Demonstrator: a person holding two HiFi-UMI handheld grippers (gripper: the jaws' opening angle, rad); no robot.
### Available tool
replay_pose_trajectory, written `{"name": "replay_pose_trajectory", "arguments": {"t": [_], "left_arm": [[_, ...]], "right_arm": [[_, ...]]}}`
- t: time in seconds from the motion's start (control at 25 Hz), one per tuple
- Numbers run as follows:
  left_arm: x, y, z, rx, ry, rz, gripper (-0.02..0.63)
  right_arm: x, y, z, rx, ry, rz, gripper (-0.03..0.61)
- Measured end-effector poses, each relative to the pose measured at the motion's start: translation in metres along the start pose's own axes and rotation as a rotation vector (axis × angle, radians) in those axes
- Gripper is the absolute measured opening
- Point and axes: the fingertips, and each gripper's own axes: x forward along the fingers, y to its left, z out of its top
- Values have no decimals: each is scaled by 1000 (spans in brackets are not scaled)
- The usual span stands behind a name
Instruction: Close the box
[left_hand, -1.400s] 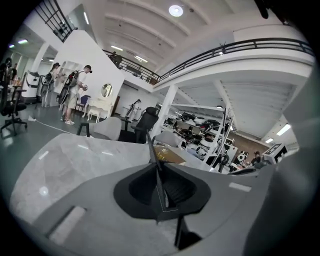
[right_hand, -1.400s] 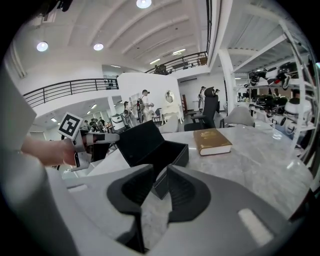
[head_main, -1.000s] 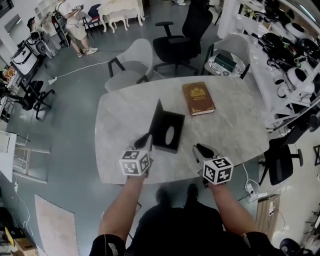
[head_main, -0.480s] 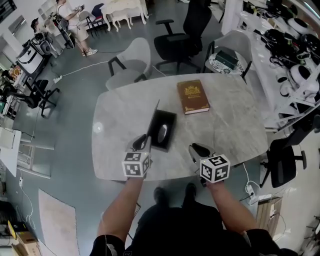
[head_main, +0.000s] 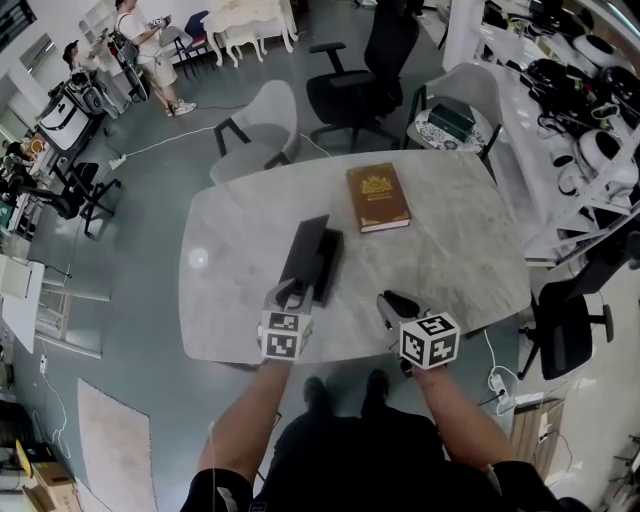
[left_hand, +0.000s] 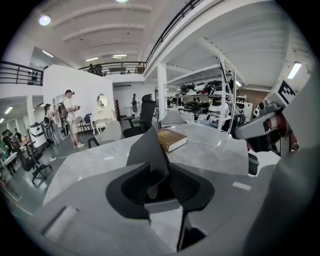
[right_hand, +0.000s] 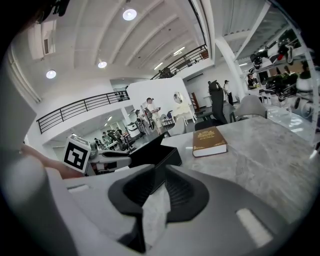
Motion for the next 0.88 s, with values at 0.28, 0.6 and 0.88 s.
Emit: {"name": "replay_pose_trajectory", "arguments": {"t": [0.28,0.6,0.88], "left_arm": [[17,-17,-13,81,53,-6,145],[29,-22,-28,160,110,-8,164],[36,-30,-34,190,136,-14,174]], "right_arm": [[-6,-11,-4,13,4,-4,66],[-8,-23,-9,27,11,-15,66],[-7,-27,-14,34,15,-11,66]]}}
